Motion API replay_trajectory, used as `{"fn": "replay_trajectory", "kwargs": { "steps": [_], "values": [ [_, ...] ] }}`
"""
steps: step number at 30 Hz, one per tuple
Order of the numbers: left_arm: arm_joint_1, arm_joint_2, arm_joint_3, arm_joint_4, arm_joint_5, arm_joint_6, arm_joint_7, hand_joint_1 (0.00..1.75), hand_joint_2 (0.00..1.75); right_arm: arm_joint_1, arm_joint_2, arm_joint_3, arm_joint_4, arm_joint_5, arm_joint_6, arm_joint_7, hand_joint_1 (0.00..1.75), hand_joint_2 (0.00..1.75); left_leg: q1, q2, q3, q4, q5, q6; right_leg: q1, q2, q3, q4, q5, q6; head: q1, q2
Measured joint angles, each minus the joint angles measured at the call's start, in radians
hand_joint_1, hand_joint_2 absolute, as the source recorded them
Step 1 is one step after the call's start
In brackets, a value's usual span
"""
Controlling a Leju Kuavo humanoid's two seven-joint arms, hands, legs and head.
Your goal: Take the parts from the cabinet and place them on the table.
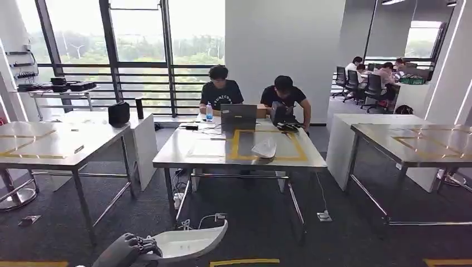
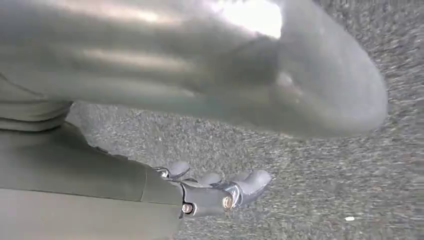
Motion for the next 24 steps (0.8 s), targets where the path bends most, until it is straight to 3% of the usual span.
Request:
{"fn": "replay_trajectory", "kwargs": {
  "steps": [2,3,4,5,7,8,9,11,14,16,17,18,19,20,21,22,23,24],
  "values": [
    [0.004,-0.004,-0.002,0.0,0.0,0.0,0.002,1.75,1.75,0.001,0.0,0.0,0.0,0.0,0.0,0.0,0.0,0.0,-0.001,-0.005,-0.002,0.001,-0.003,0.0,0.001,0.004,-0.088,0.156,-0.068,0.004,0.0,0.0],
    [0.008,-0.005,-0.002,0.0,0.0,0.0,0.003,1.75,1.75,0.002,0.0,-0.001,0.0,0.0,0.0,0.0,0.0,0.0,-0.001,-0.006,-0.001,0.001,-0.005,-0.001,0.0,0.005,-0.116,0.198,-0.076,0.004,0.001,0.0],
    [0.011,-0.006,-0.002,-0.001,0.0,0.0,0.005,1.75,1.75,0.003,0.001,-0.001,0.0,0.001,0.0,0.0,0.0,0.0,0.0,-0.008,0.001,0.003,-0.008,-0.004,0.0,0.005,-0.123,0.195,-0.062,0.002,0.001,0.0],
    [0.012,-0.007,-0.002,-0.001,-0.001,0.0,0.007,1.75,1.75,0.003,0.001,-0.001,0.0,0.002,0.0,0.0,0.0,0.0,0.001,-0.01,0.005,0.005,-0.013,-0.009,-0.001,0.005,-0.106,0.142,-0.022,0.001,0.001,0.0],
    [0.012,-0.007,-0.002,-0.006,-0.001,0.0,0.008,1.75,1.75,0.003,0.001,-0.001,0.0,0.002,0.0,0.0,0.0,0.0,0.007,-0.012,0.014,0.012,-0.025,-0.021,-0.002,0.005,-0.032,-0.026,0.076,0.002,0.001,0.0],
    [0.012,-0.008,-0.002,-0.009,-0.001,0.0,0.009,1.75,1.75,0.003,0.001,-0.001,0.0,0.002,0.0,0.0,0.0,0.0,0.007,-0.012,0.016,0.016,-0.033,-0.03,-0.001,0.01,-0.008,-0.076,0.076,-0.001,0.002,0.0],
    [0.01,-0.008,-0.002,-0.01,-0.002,0.0,0.01,1.75,1.75,0.002,0.002,-0.001,0.0,0.002,0.001,0.0,0.0,0.0,0.006,-0.014,0.015,0.019,-0.035,-0.037,0.008,0.01,-0.015,-0.085,0.031,-0.012,0.002,0.0],
    [0.012,-0.009,-0.002,-0.013,-0.003,0.0,0.011,1.75,1.75,0.004,0.003,-0.002,0.0,0.002,0.001,0.0,0.0,0.0,0.005,-0.014,0.021,0.024,-0.035,-0.055,0.006,0.01,-0.008,-0.086,0.051,-0.031,0.001,0.0],
    [0.011,-0.01,-0.002,-0.019,-0.004,-0.001,0.015,1.75,1.75,0.005,0.003,-0.002,0.0,0.003,0.001,0.0,0.0,0.0,0.009,-0.008,0.012,0.06,-0.042,-0.068,0.005,0.009,0.028,-0.09,0.041,-0.057,-0.001,0.0],
    [0.01,-0.009,-0.001,-0.021,-0.004,0.0,0.014,1.75,1.75,0.005,0.003,-0.002,0.0,0.002,0.0,0.0,0.0,0.0,0.009,-0.007,-0.068,0.189,-0.067,-0.074,0.006,0.009,0.045,-0.091,0.028,-0.066,-0.003,0.0],
    [0.015,-0.009,-0.001,-0.021,-0.004,-0.001,0.015,1.75,1.75,0.005,0.003,-0.003,0.0,0.002,0.0,0.0,0.0,0.0,0.009,-0.007,-0.123,0.26,-0.097,-0.077,0.006,0.009,0.054,-0.091,0.018,-0.067,-0.004,0.0],
    [0.021,-0.009,-0.001,-0.021,-0.004,-0.001,0.017,1.75,1.75,0.006,0.003,-0.003,0.0,0.002,0.0,0.0,0.0,0.0,0.009,-0.007,-0.163,0.302,-0.123,-0.079,0.006,0.009,0.064,-0.091,0.009,-0.068,-0.004,0.0],
    [0.023,-0.009,-0.001,-0.021,-0.004,-0.002,0.016,1.75,1.75,0.007,0.003,-0.005,0.0,0.002,0.0,0.0,0.0,0.0,0.009,-0.007,-0.185,0.305,-0.132,-0.078,0.006,0.009,0.076,-0.091,-0.001,-0.067,-0.004,0.0],
    [0.023,-0.01,-0.001,-0.021,-0.004,-0.004,0.016,1.75,1.75,0.008,0.003,-0.008,0.0,0.002,0.0,0.001,0.0,0.0,0.009,-0.006,-0.187,0.272,-0.122,-0.075,0.006,0.01,0.091,-0.091,-0.013,-0.066,-0.005,0.0],
    [0.022,-0.009,-0.001,-0.022,-0.004,-0.004,0.016,1.75,1.75,0.008,0.003,-0.01,0.0,0.002,0.0,0.0,0.0,0.0,0.009,-0.006,-0.176,0.214,-0.089,-0.07,0.006,0.01,0.108,-0.091,-0.025,-0.064,-0.005,0.0],
    [0.022,-0.008,-0.001,-0.022,-0.004,-0.004,0.016,1.75,1.75,0.007,0.003,-0.011,0.0,0.002,0.0,0.0,0.0,0.0,0.007,-0.005,-0.156,0.136,-0.031,-0.065,0.006,0.01,0.127,-0.091,-0.039,-0.062,-0.005,0.0],
    [0.022,-0.006,-0.001,-0.022,-0.004,-0.005,0.016,1.75,1.75,0.008,0.003,-0.012,0.0,0.002,0.0,0.0,0.0,0.0,0.004,-0.002,-0.137,0.054,0.064,-0.055,0.007,0.01,0.137,-0.094,-0.054,-0.058,-0.005,0.0],
    [0.023,-0.005,-0.001,-0.02,-0.004,-0.007,0.016,1.75,1.75,0.006,0.004,-0.014,0.001,0.002,0.0,0.0,0.0,0.0,-0.003,-0.001,-0.14,0.025,0.104,-0.052,0.011,0.009,0.156,-0.086,-0.068,-0.053,-0.005,0.0]
  ]
}}
